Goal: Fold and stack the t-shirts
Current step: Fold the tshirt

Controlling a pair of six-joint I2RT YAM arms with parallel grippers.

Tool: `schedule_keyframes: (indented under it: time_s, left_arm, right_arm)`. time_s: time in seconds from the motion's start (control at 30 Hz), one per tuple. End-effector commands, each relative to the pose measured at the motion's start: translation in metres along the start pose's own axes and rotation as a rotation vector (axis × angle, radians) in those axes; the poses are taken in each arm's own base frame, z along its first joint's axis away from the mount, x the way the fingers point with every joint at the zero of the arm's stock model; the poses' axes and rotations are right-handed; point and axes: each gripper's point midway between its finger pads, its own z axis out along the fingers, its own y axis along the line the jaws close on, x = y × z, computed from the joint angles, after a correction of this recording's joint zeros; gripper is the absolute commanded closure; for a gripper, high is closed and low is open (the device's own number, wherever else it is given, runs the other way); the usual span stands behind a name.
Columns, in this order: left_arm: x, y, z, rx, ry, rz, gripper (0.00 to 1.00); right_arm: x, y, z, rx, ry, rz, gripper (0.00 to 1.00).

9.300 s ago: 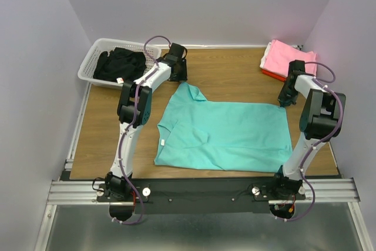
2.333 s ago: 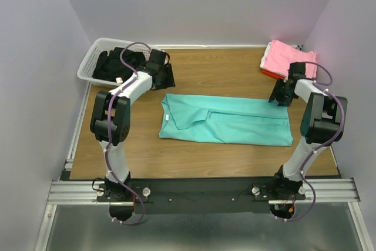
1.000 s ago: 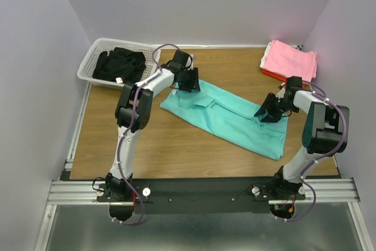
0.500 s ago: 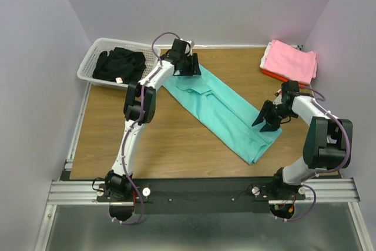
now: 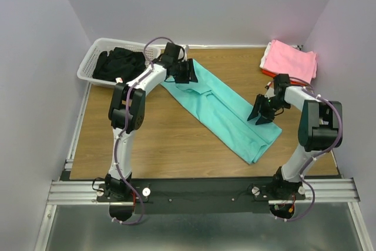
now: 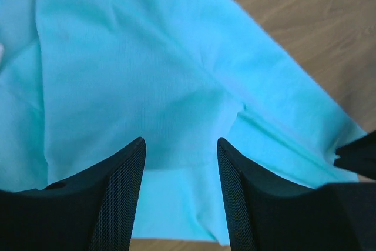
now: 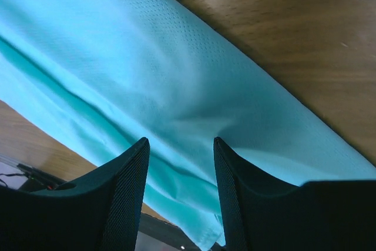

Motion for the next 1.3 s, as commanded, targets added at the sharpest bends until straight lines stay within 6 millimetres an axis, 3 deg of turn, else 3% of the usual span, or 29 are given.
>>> schedule_keyframes:
  time_s: [0.0,0.13,0.4,0.47,0.5,0.53,0.6,0.67,0.9,1.27]
  left_arm:
    - [0.037,-0.003,-0.004,0.062,0.082,-0.058,0.40]
    - [0.072,0.012,0.004,0.052,0.152,-0.097,0.40]
    - [0.094,0.045,0.036,-0.011,0.216,-0.098,0.40]
    - [0.086,0.047,0.043,-0.014,0.206,-0.072,0.40]
    - [0.091,0.054,0.049,-0.033,0.225,-0.074,0.41]
    - [0.079,0.051,0.052,-0.029,0.206,-0.058,0.41]
    - [0.082,0.060,0.062,-0.048,0.225,-0.052,0.41]
    - [0.068,0.059,0.067,-0.046,0.205,-0.037,0.41]
    - [0.052,0.056,0.092,0.017,0.172,-0.031,0.41]
    - [0.048,0.054,0.089,0.041,0.161,-0.054,0.41]
  right_arm:
    - [-0.004,0.011,0.012,-0.025,0.009,-0.074,0.46]
    - [0.010,0.005,0.024,0.009,0.061,-0.065,0.49]
    - [0.059,0.014,0.036,0.055,0.147,-0.053,0.49]
    - [0.074,0.014,0.038,0.065,0.176,-0.036,0.49]
    - [0.081,0.017,0.038,0.068,0.183,-0.048,0.49]
    - [0.087,0.016,0.039,0.073,0.194,-0.046,0.49]
    - [0.094,0.019,0.038,0.076,0.199,-0.044,0.49]
    - [0.099,0.021,0.037,0.078,0.204,-0.032,0.49]
    - [0.101,0.038,0.033,0.049,0.192,-0.027,0.49]
    - [0.092,0.069,0.038,-0.001,0.200,-0.064,0.48]
